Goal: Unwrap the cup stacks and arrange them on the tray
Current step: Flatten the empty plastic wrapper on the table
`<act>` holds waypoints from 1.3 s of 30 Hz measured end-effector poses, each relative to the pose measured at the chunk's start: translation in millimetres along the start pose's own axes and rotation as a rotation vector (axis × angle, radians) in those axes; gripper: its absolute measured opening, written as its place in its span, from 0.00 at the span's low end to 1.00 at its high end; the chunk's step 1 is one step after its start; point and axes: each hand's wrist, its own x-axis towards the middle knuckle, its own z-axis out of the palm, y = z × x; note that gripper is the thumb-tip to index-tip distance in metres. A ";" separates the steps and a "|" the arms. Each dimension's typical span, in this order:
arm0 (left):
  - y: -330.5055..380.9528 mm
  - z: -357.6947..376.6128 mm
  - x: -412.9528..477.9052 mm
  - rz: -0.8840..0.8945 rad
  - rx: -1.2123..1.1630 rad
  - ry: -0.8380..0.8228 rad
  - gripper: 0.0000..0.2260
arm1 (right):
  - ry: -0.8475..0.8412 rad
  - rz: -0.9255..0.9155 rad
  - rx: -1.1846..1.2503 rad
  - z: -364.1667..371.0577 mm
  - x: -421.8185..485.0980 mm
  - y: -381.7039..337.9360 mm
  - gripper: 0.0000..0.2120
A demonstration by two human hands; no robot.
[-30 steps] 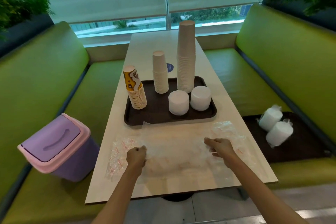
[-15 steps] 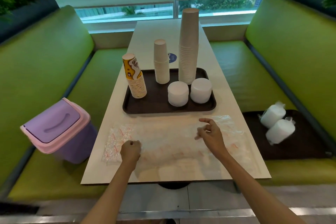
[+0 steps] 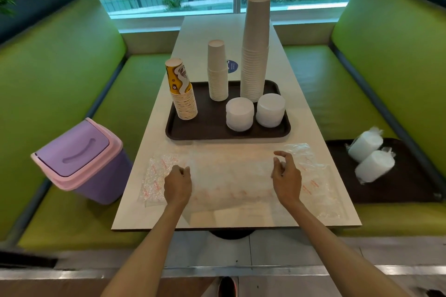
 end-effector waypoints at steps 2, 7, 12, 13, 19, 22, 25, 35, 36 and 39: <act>-6.9 -2.3 -1.9 0.016 0.046 0.031 0.10 | 0.025 -0.036 -0.059 0.3 -0.7 1.9 0.08; -21.5 -7.2 -1.5 0.067 0.149 0.063 0.11 | -0.019 -0.107 -0.206 -4.0 -4.6 6.2 0.11; -34.3 -8.8 -1.5 0.060 0.204 0.036 0.11 | -0.052 -0.014 -0.193 -5.5 -10.0 11.1 0.13; -36.7 -9.0 -0.8 0.059 0.211 0.033 0.11 | -0.057 0.005 -0.162 -5.9 -9.7 10.2 0.14; -40.9 -12.0 1.6 0.118 0.312 0.007 0.10 | -0.119 0.039 -0.360 -11.5 -8.9 7.8 0.19; -42.2 -16.8 -0.6 0.134 0.382 0.014 0.11 | -0.012 0.053 -0.381 -11.7 -9.4 6.3 0.20; -44.5 -20.0 -4.9 0.174 0.395 0.113 0.16 | 0.048 -0.082 -0.389 1.3 -7.4 -7.1 0.19; -15.4 3.6 31.0 0.462 0.060 0.056 0.16 | -0.541 -0.385 -0.491 115.6 -12.4 -76.8 0.23; -15.5 7.7 35.0 0.453 0.056 0.025 0.17 | -0.593 -0.380 -0.532 124.0 -11.7 -75.4 0.24; -18.9 17.9 48.8 0.447 0.052 -0.051 0.18 | -0.677 -0.354 -0.645 145.8 -7.7 -64.1 0.27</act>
